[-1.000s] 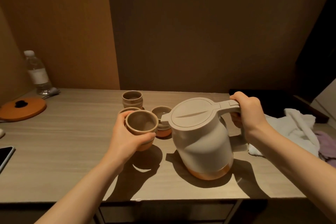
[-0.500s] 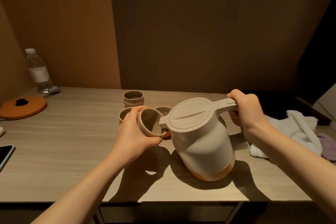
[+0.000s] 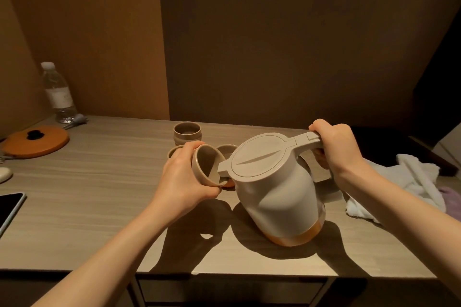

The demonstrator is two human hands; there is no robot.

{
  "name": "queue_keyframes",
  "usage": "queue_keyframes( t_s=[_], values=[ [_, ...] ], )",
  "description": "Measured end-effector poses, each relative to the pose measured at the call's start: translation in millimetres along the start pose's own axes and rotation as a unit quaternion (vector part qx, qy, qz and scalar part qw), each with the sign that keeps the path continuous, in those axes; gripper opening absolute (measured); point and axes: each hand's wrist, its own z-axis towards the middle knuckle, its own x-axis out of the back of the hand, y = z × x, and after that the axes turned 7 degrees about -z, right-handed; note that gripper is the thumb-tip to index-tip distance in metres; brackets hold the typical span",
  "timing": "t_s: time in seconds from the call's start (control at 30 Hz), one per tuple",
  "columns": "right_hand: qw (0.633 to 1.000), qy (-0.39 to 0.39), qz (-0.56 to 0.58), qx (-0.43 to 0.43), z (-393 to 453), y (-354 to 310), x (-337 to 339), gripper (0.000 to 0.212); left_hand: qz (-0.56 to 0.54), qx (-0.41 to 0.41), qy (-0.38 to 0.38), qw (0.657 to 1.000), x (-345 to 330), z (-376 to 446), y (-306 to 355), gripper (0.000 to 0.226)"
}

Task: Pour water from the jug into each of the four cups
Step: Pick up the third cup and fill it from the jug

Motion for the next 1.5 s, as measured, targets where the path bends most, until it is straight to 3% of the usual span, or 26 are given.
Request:
queue_keyframes(
  t_s=[0.83, 1.13, 1.5],
  values=[
    [0.991, -0.018, -0.110, 0.071, 4, -21, -26, 0.043, -0.029, 0.024, 0.002, 0.999, 12, -16, -19, 0.088],
    [0.990, -0.022, -0.110, 0.080, 5, -25, -32, 0.053, -0.036, 0.032, -0.002, 0.999, 11, -19, -24, 0.087],
    [0.988, -0.016, -0.127, 0.087, 4, -28, -37, 0.050, -0.042, 0.039, -0.002, 0.998, 11, -22, -28, 0.088]
  ],
)
